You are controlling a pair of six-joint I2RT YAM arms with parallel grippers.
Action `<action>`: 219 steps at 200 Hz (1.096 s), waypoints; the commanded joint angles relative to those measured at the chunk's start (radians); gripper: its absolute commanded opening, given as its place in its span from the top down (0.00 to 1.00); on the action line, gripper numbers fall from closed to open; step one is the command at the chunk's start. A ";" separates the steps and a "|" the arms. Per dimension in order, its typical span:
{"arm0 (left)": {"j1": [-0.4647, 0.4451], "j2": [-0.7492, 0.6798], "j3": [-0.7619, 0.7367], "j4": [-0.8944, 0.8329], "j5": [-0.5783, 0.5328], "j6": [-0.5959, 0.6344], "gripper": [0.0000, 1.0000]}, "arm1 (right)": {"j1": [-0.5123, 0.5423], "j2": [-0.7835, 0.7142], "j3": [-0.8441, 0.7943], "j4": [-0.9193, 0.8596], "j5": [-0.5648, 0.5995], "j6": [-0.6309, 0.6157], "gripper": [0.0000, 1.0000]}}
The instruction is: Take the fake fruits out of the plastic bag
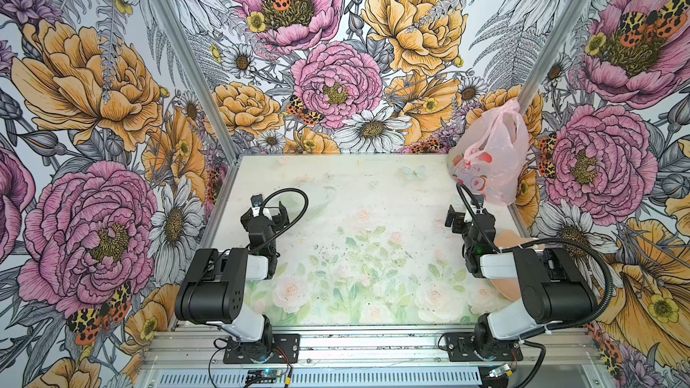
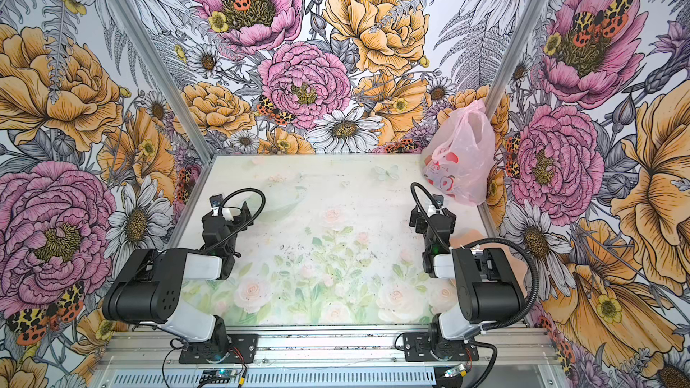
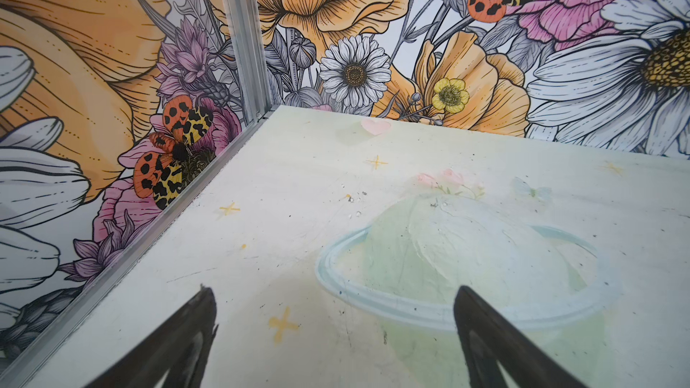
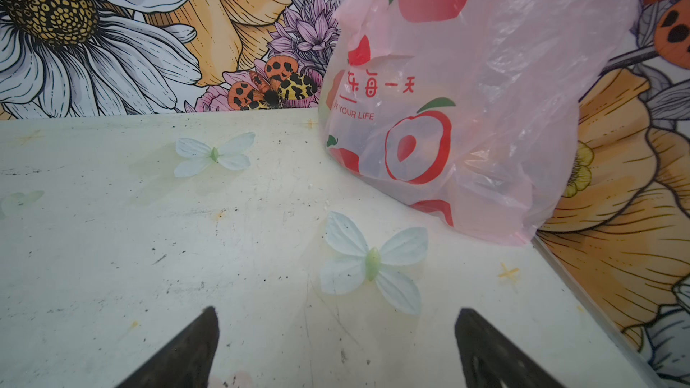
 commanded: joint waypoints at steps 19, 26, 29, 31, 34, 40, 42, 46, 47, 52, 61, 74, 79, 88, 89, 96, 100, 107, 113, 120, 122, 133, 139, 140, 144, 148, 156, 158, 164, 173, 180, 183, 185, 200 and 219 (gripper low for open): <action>0.008 -0.001 0.007 0.007 0.028 -0.008 0.01 | -0.004 0.002 0.024 0.006 -0.015 0.005 0.00; 0.008 -0.001 0.006 0.007 0.028 -0.008 0.01 | -0.004 0.002 0.023 0.004 -0.015 0.005 0.01; 0.007 -0.001 0.006 0.008 0.028 -0.008 0.01 | -0.004 0.002 0.024 0.004 -0.015 0.005 0.01; 0.008 -0.001 0.006 0.008 0.028 -0.008 0.01 | -0.004 0.001 0.023 0.004 -0.014 0.005 0.01; 0.008 -0.001 0.006 0.008 0.029 -0.007 0.01 | -0.004 0.002 0.024 0.004 -0.014 0.005 0.00; 0.007 -0.001 0.007 0.007 0.028 -0.005 0.01 | -0.004 0.002 0.024 0.004 -0.014 0.005 0.00; 0.007 -0.001 0.008 0.007 0.028 -0.006 0.01 | -0.004 0.002 0.023 0.004 -0.014 0.004 0.01; 0.006 -0.002 0.007 0.007 0.028 -0.005 0.01 | -0.004 0.002 0.023 0.004 -0.014 0.005 0.01; 0.006 -0.001 0.007 0.007 0.028 -0.005 0.01 | -0.004 0.002 0.024 0.004 -0.014 0.005 0.00; 0.006 -0.001 0.008 0.007 0.028 -0.005 0.01 | -0.004 0.002 0.023 0.004 -0.015 0.005 0.00; 0.003 -0.001 0.007 0.006 0.028 -0.004 0.01 | -0.004 0.002 0.024 0.004 -0.015 0.004 0.00; 0.003 -0.001 0.008 0.006 0.028 -0.004 0.01 | -0.004 0.002 0.024 0.004 -0.014 0.005 0.00; 0.003 -0.001 0.008 0.006 0.028 -0.004 0.01 | -0.004 0.002 0.024 0.004 -0.015 0.005 0.00; 0.003 0.000 0.007 0.006 0.028 -0.004 0.01 | -0.004 0.003 0.023 0.005 -0.015 0.005 0.01; 0.003 0.000 0.007 0.005 0.028 -0.004 0.01 | -0.004 0.003 0.024 0.006 -0.014 0.005 0.01; 0.004 0.000 0.007 0.005 0.028 -0.004 0.01 | -0.004 0.002 0.023 0.004 -0.014 0.004 0.00; 0.004 -0.001 0.008 0.005 0.028 -0.004 0.01 | -0.004 0.001 0.024 0.004 -0.014 0.005 0.00; 0.006 -0.001 0.007 0.006 0.028 -0.005 0.01 | -0.004 0.002 0.024 0.005 -0.014 0.005 0.01; 0.004 0.000 0.008 0.006 0.029 -0.005 0.01 | -0.005 0.002 0.024 0.005 -0.016 0.004 0.00; 0.000 -0.001 0.010 0.006 0.029 -0.002 0.01 | -0.005 -0.001 0.024 0.007 -0.019 0.004 0.01; -0.001 -0.002 0.012 0.002 0.027 0.000 0.01 | -0.006 -0.002 0.023 0.007 -0.020 0.003 0.00; -0.012 -0.032 0.030 -0.063 0.017 0.007 0.01 | -0.003 -0.041 0.028 -0.029 -0.035 -0.007 0.00; -0.022 -0.061 0.045 -0.110 0.013 0.020 0.01 | 0.000 -0.076 0.037 -0.073 -0.041 -0.012 0.00; -0.025 -0.066 0.047 -0.117 0.011 0.023 0.01 | 0.000 -0.083 0.038 -0.083 -0.041 -0.012 0.00; -0.036 -0.089 0.056 -0.152 -0.002 0.036 0.01 | 0.003 -0.108 0.049 -0.120 -0.040 -0.014 0.00; -0.049 -0.113 0.068 -0.191 -0.018 0.046 0.01 | 0.007 -0.133 0.060 -0.161 -0.035 -0.019 0.00; -0.081 -0.158 0.091 -0.261 -0.064 0.069 0.01 | 0.016 -0.181 0.084 -0.238 -0.019 -0.024 0.01; -0.090 -0.168 0.096 -0.277 -0.080 0.075 0.01 | 0.020 -0.194 0.089 -0.253 -0.011 -0.025 0.00; -0.116 -0.203 0.112 -0.316 -0.124 0.088 0.01 | 0.029 -0.226 0.104 -0.288 0.008 -0.019 0.01; -0.145 -0.252 0.133 -0.369 -0.171 0.074 0.01 | 0.032 -0.278 0.121 -0.325 -0.004 0.003 0.01; -0.153 -0.295 0.151 -0.413 -0.163 0.039 0.01 | 0.032 -0.317 0.140 -0.357 -0.015 0.025 0.01; -0.154 -0.310 0.159 -0.434 -0.153 0.021 0.01 | 0.032 -0.332 0.151 -0.374 -0.017 0.040 0.00; -0.155 -0.324 0.164 -0.448 -0.143 0.008 0.01 | 0.033 -0.343 0.158 -0.385 -0.017 0.050 0.00; -0.152 -0.402 0.208 -0.550 -0.100 -0.111 0.01 | 0.033 -0.405 0.242 -0.513 -0.005 0.111 0.00; -0.151 -0.468 0.281 -0.699 -0.108 -0.268 0.01 | 0.030 -0.448 0.384 -0.705 0.037 0.170 0.00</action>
